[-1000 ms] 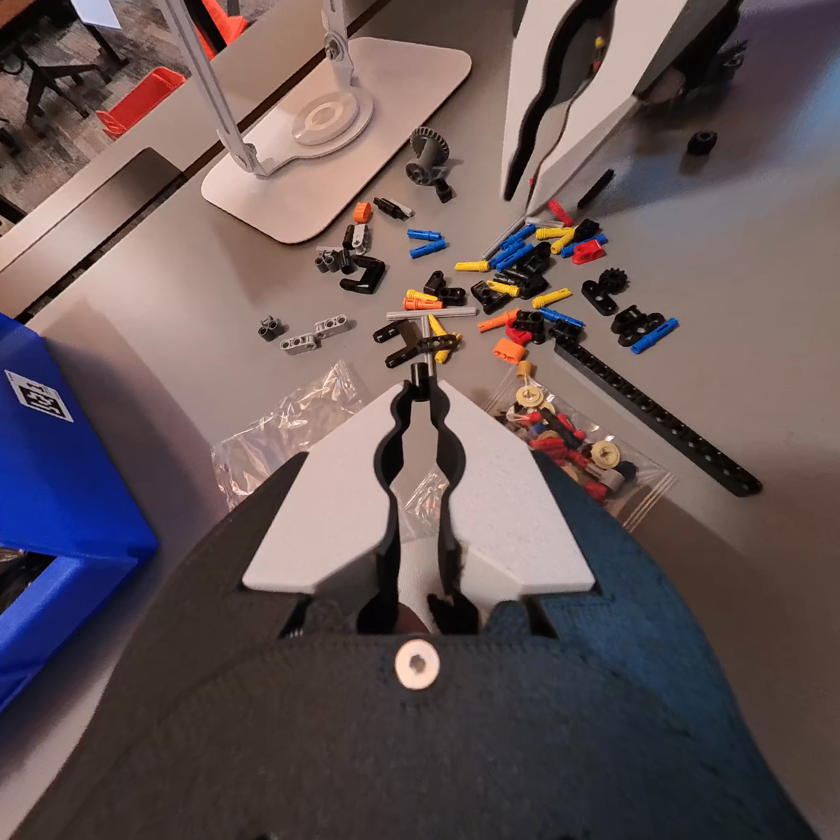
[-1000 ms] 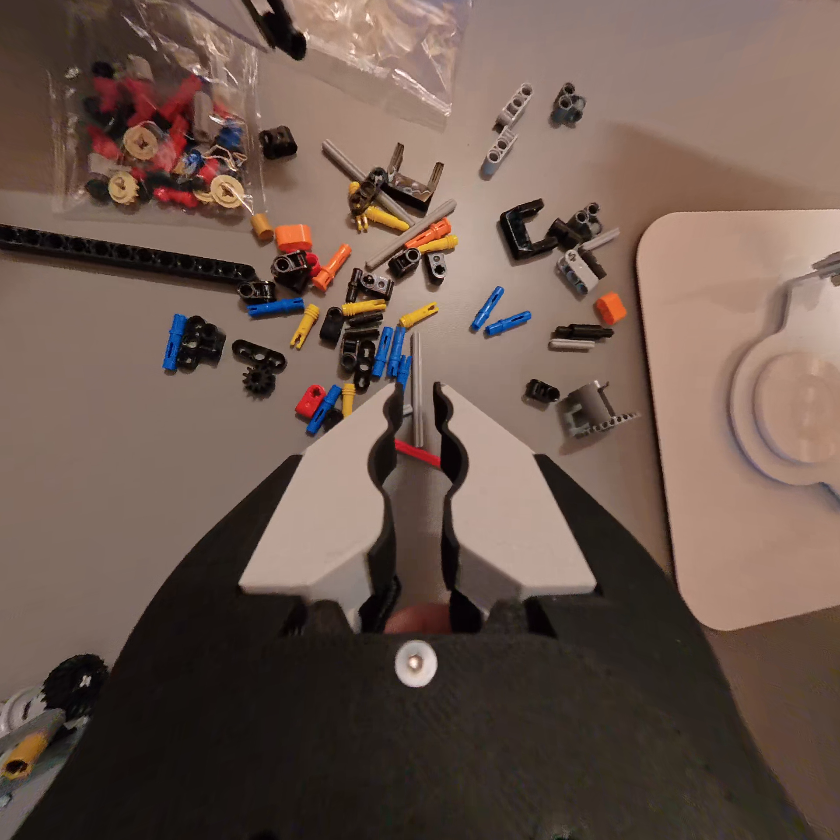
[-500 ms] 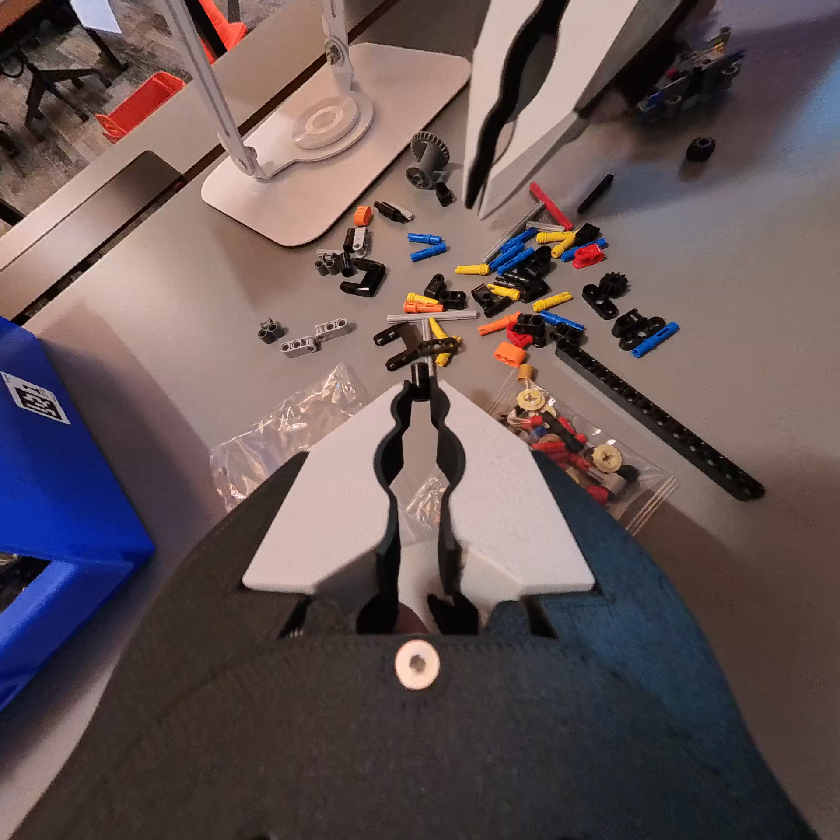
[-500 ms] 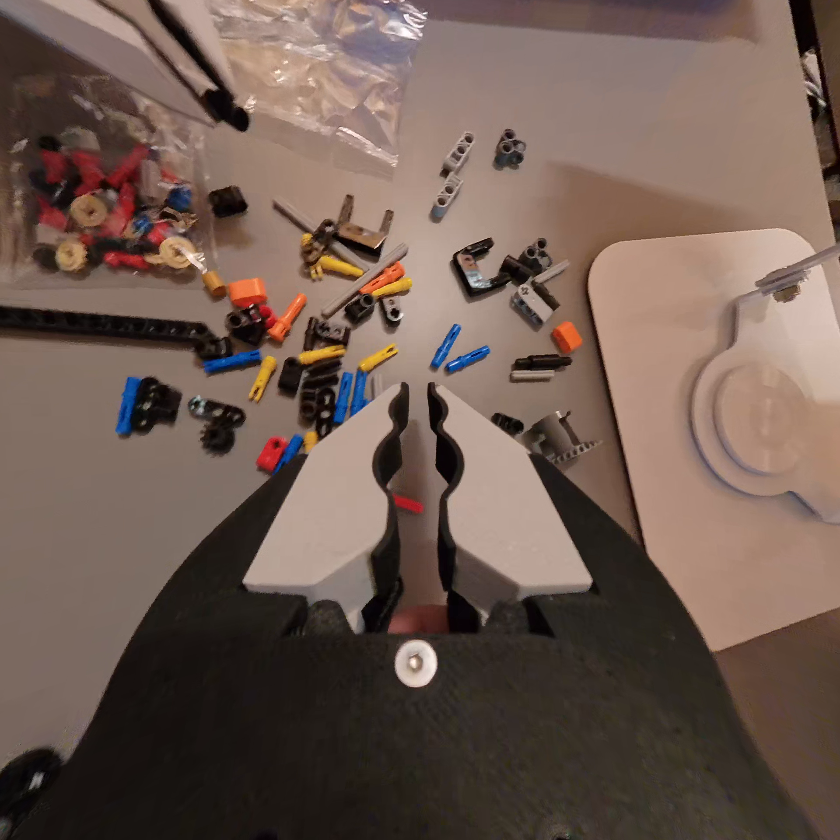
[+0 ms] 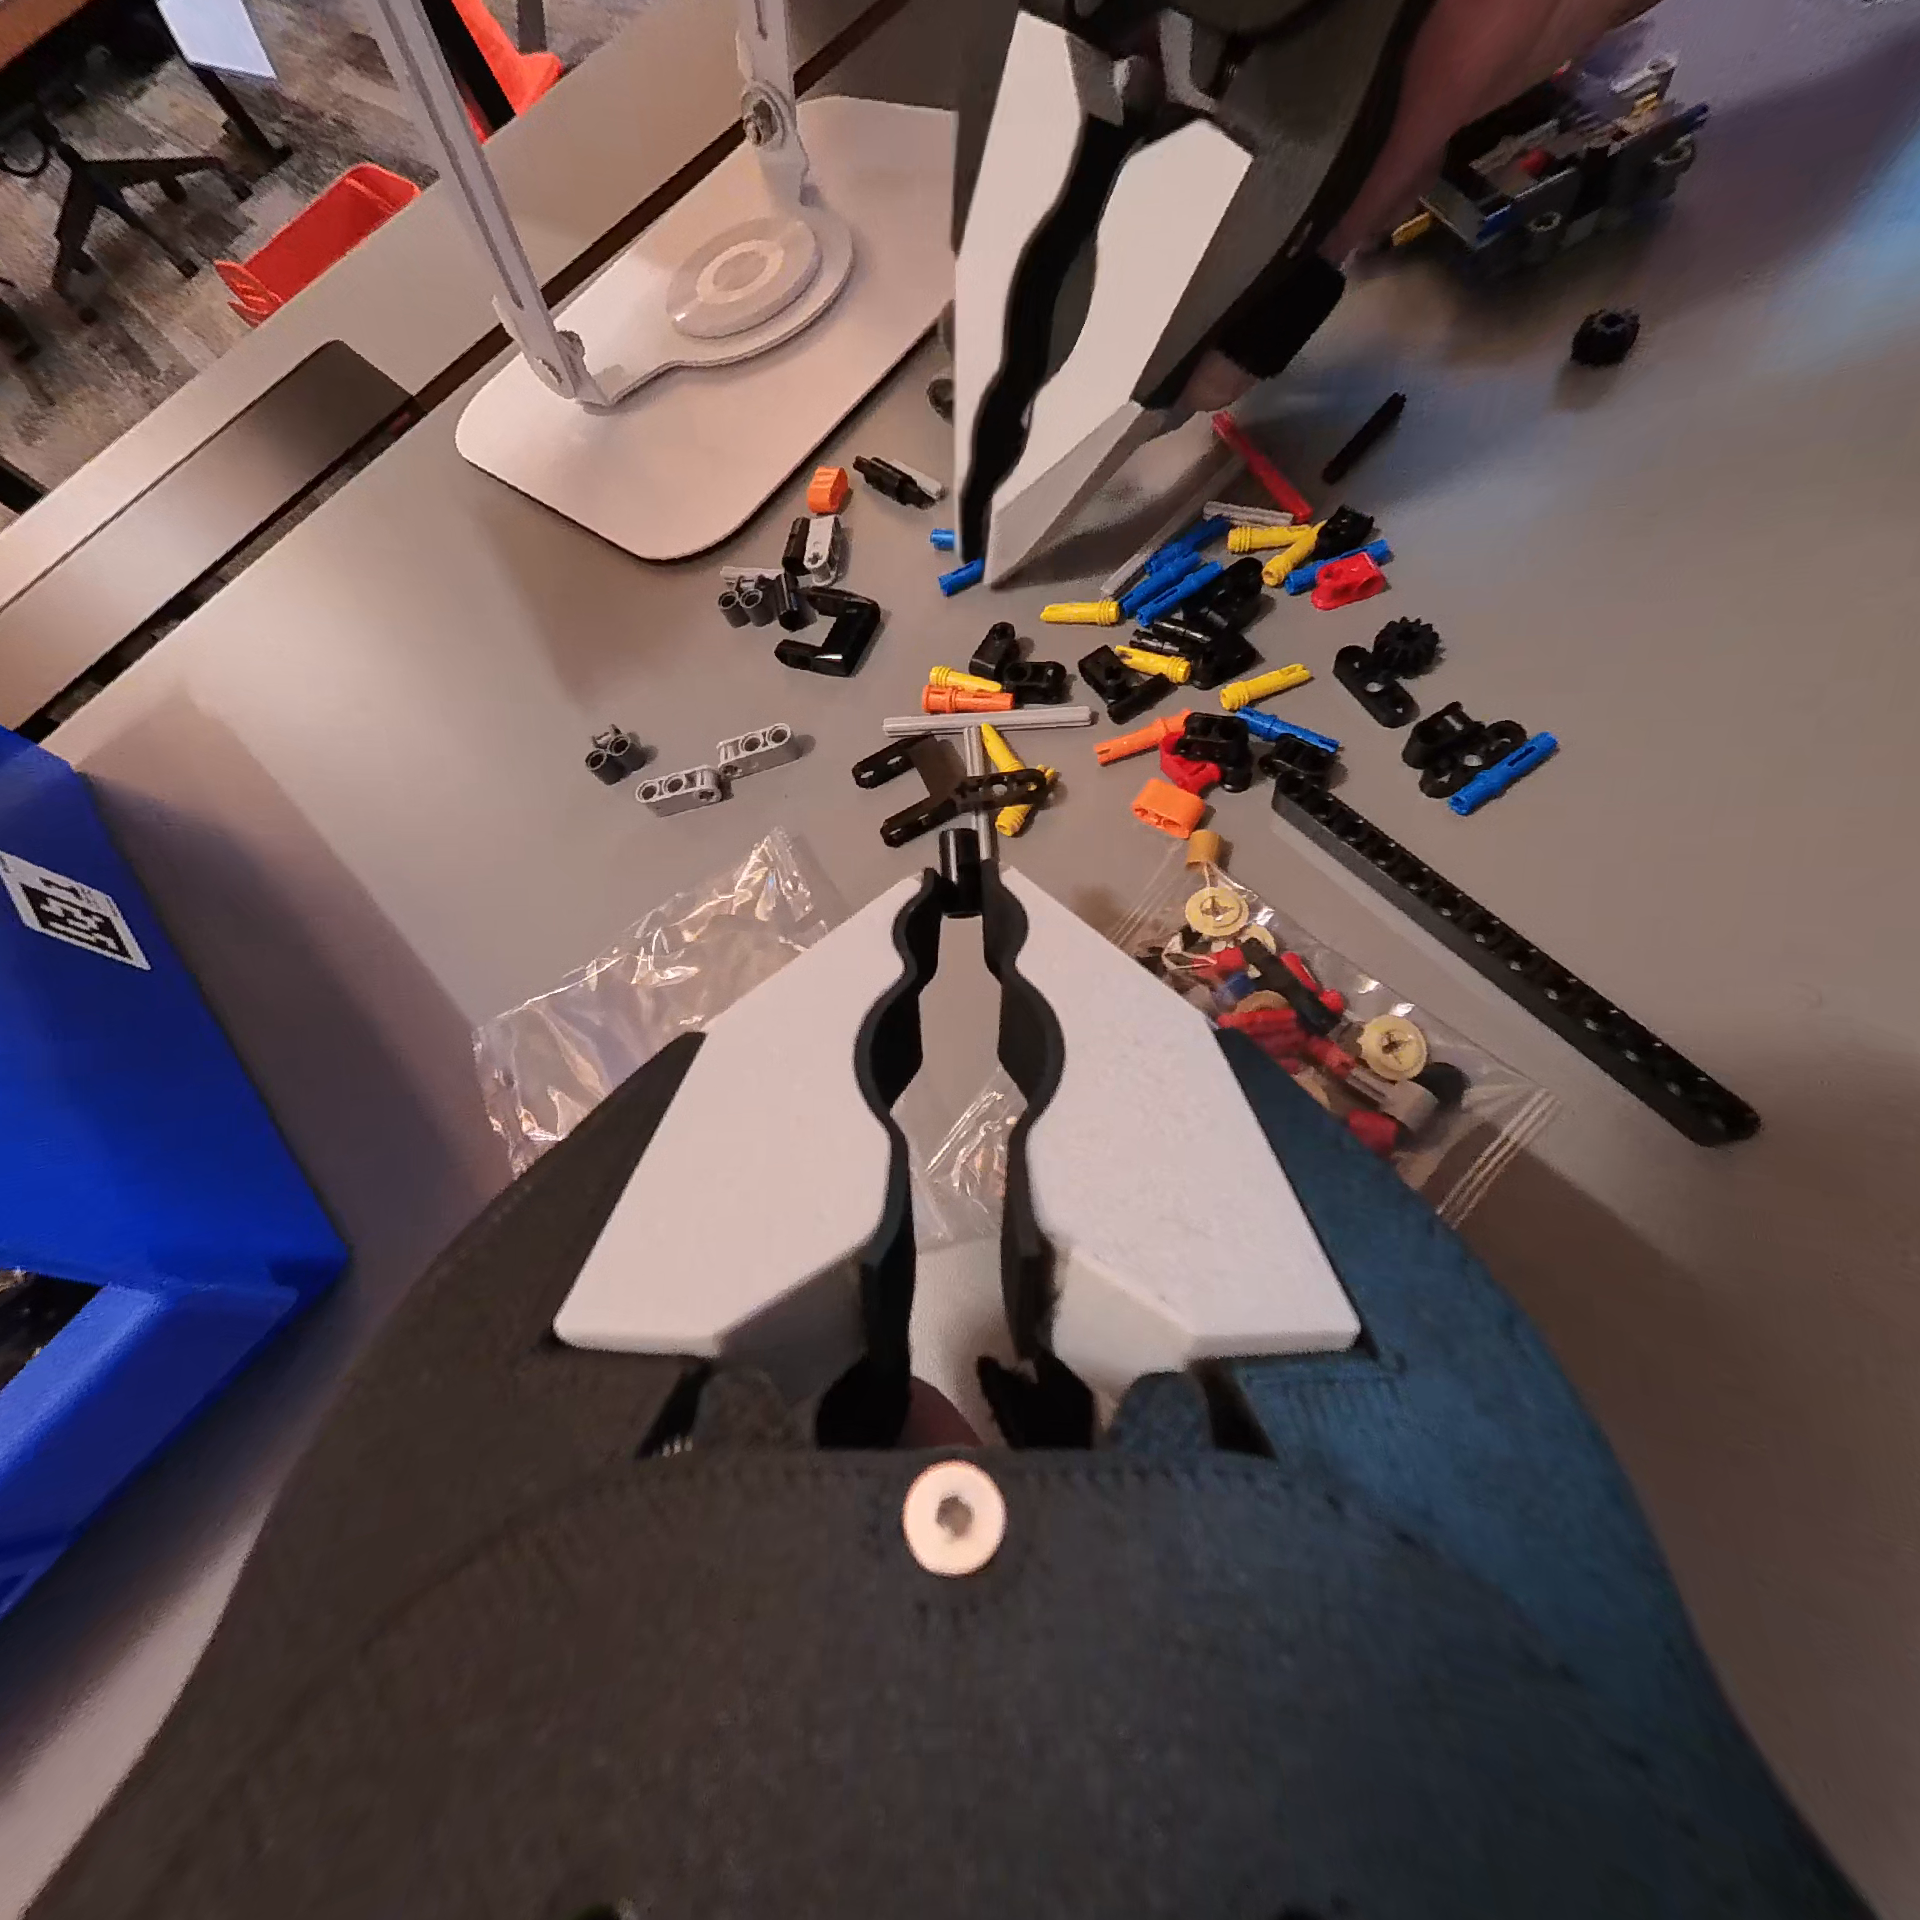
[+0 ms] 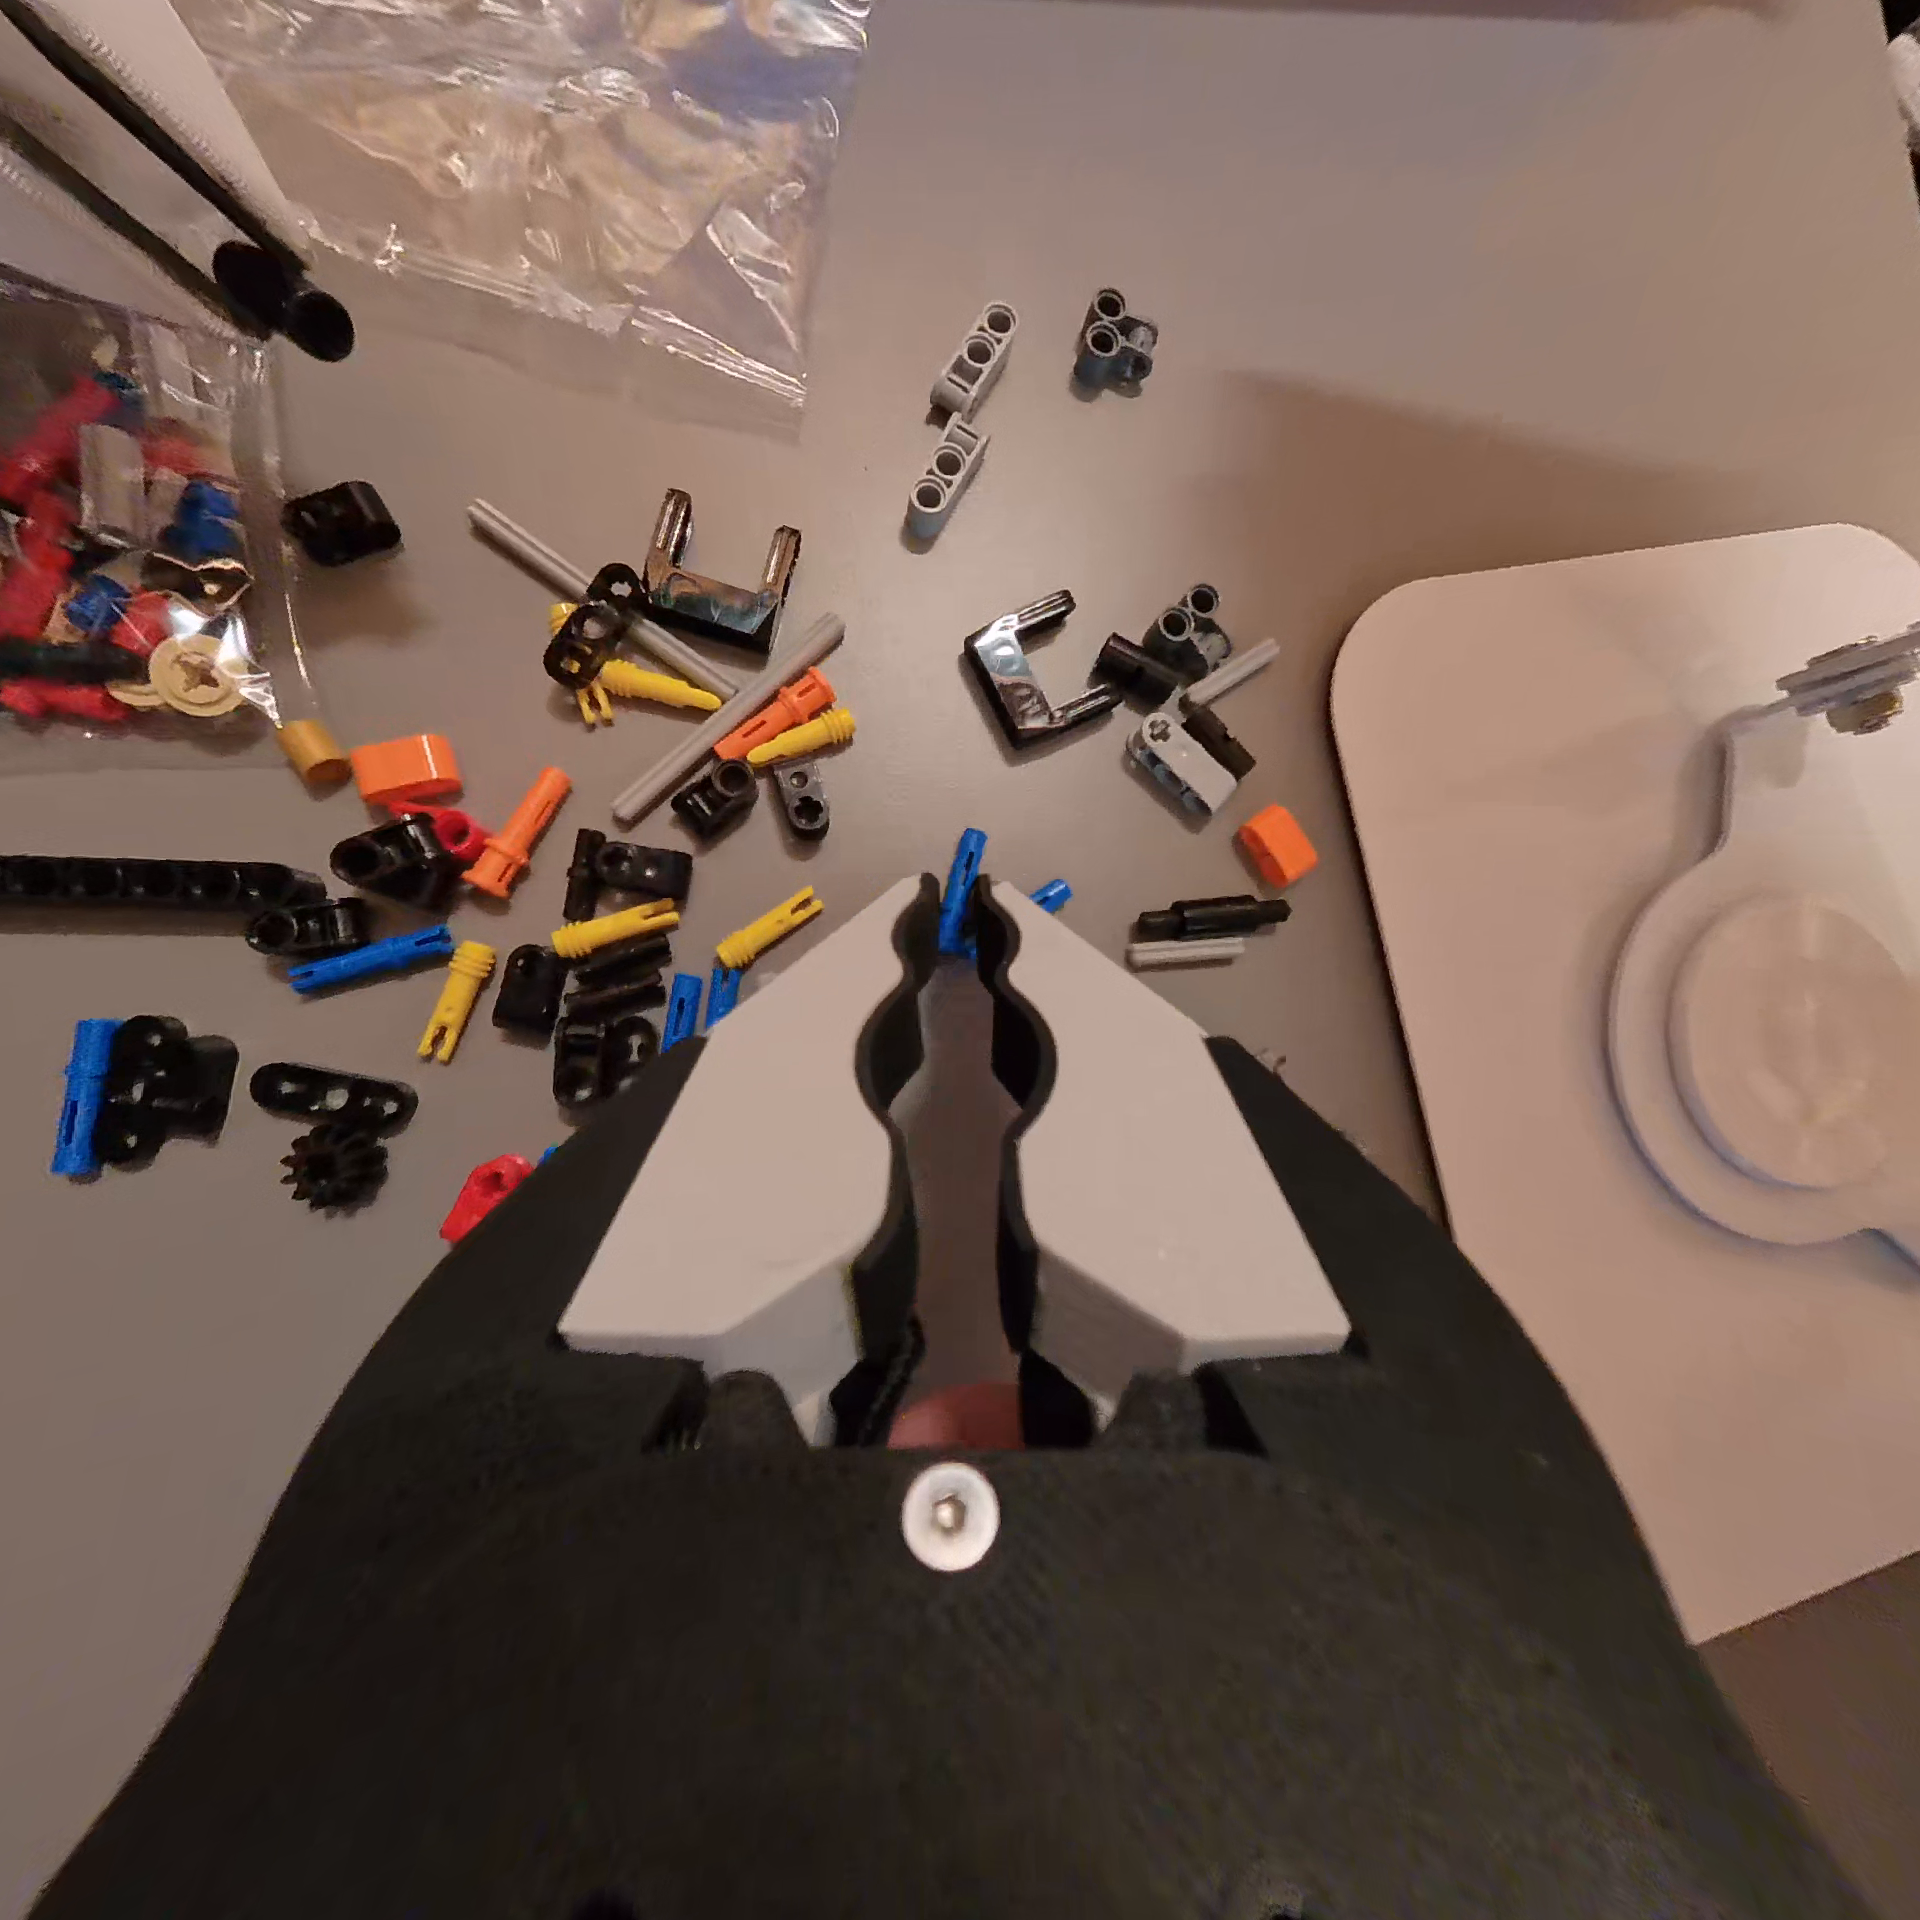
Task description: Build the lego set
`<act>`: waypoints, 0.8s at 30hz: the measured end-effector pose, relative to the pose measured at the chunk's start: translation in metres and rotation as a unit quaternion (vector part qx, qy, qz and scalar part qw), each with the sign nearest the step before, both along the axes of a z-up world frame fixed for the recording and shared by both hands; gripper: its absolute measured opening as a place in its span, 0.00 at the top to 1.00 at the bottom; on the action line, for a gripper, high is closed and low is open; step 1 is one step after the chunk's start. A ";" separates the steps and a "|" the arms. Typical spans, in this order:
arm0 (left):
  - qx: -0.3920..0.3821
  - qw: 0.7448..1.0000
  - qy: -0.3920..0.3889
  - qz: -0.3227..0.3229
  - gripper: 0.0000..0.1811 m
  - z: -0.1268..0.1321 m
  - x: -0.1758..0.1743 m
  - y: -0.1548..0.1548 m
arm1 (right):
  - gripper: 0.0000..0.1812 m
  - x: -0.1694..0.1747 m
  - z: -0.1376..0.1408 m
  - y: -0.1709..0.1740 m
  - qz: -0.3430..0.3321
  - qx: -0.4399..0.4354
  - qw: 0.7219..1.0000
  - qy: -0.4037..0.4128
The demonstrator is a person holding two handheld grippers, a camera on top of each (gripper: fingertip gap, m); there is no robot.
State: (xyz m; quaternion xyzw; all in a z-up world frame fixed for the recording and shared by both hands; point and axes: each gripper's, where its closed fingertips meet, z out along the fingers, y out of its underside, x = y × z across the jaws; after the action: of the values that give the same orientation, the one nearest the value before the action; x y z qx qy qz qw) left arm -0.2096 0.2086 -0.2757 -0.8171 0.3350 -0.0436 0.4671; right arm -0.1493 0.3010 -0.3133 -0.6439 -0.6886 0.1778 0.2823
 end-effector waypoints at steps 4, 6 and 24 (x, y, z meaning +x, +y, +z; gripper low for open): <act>0.000 1.000 -0.003 0.000 0.97 0.001 0.000 0.000 | 0.96 0.011 0.000 -0.019 0.022 -0.043 0.999 -0.014; 0.000 1.000 -0.003 -0.001 0.97 0.000 0.000 0.000 | 0.93 0.019 0.002 -0.028 0.024 -0.059 0.998 -0.019; 0.002 1.000 0.004 -0.004 0.97 0.002 0.002 -0.001 | 0.89 0.018 0.018 -0.021 0.280 0.108 0.953 -0.041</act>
State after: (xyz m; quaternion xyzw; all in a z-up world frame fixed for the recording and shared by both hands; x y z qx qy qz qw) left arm -0.2077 0.2081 -0.2738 -0.8150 0.3398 -0.0412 0.4676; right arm -0.1311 0.2800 -0.2952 -0.3973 -0.8673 0.1478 0.2608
